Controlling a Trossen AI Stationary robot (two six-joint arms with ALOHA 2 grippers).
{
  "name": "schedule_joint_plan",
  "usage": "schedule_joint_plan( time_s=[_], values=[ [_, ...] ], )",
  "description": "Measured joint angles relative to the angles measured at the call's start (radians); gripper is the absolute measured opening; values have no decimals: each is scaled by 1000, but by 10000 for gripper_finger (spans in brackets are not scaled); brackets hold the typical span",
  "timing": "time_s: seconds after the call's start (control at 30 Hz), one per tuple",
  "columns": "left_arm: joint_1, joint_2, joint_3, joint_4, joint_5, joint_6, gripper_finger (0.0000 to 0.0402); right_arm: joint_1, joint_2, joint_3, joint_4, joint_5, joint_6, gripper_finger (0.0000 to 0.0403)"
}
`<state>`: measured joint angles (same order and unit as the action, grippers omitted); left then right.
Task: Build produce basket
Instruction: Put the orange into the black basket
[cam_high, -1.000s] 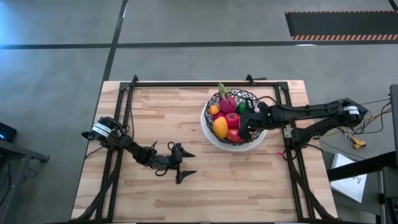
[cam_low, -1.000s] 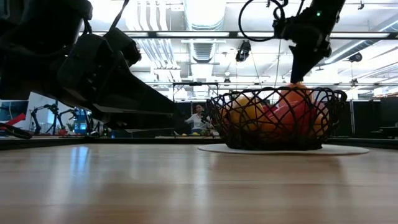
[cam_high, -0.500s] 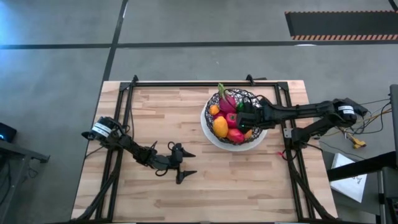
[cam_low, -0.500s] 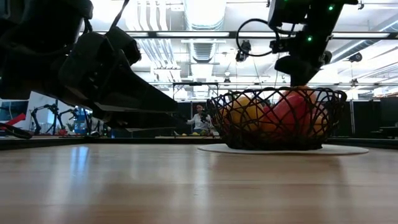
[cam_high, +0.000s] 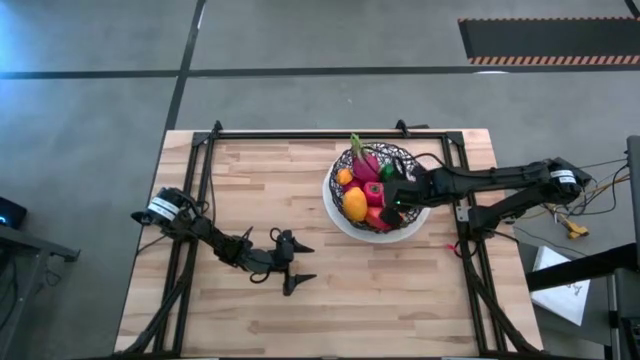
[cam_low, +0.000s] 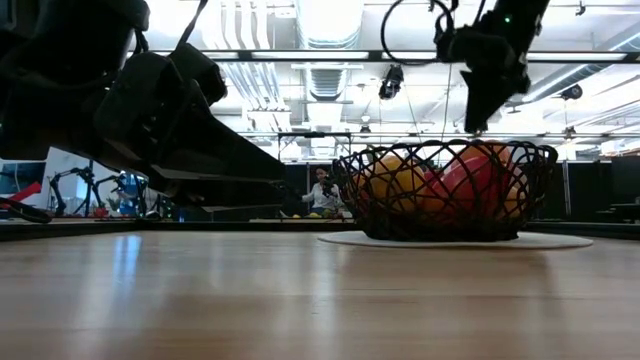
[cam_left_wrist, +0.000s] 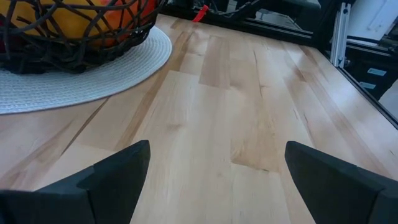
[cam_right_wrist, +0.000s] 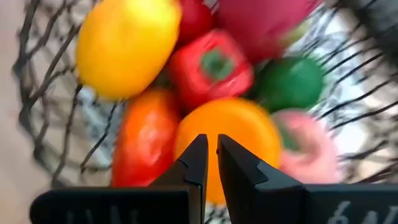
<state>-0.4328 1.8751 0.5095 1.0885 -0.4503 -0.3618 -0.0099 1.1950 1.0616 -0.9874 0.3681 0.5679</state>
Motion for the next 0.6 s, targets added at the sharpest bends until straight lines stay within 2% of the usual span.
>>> schedule_joint_plan(
  time_s=[0.1,0.33,0.6],
  values=[
    [0,0,1,0,0,0,357,-1,4,-22,-5,-86,17,28],
    [0,0,1,0,0,0,357,-3,4,-100,6,9,63,28],
    [1,0,1,0,0,0,357,-3,6,-125,31,20,62,28]
  ],
)
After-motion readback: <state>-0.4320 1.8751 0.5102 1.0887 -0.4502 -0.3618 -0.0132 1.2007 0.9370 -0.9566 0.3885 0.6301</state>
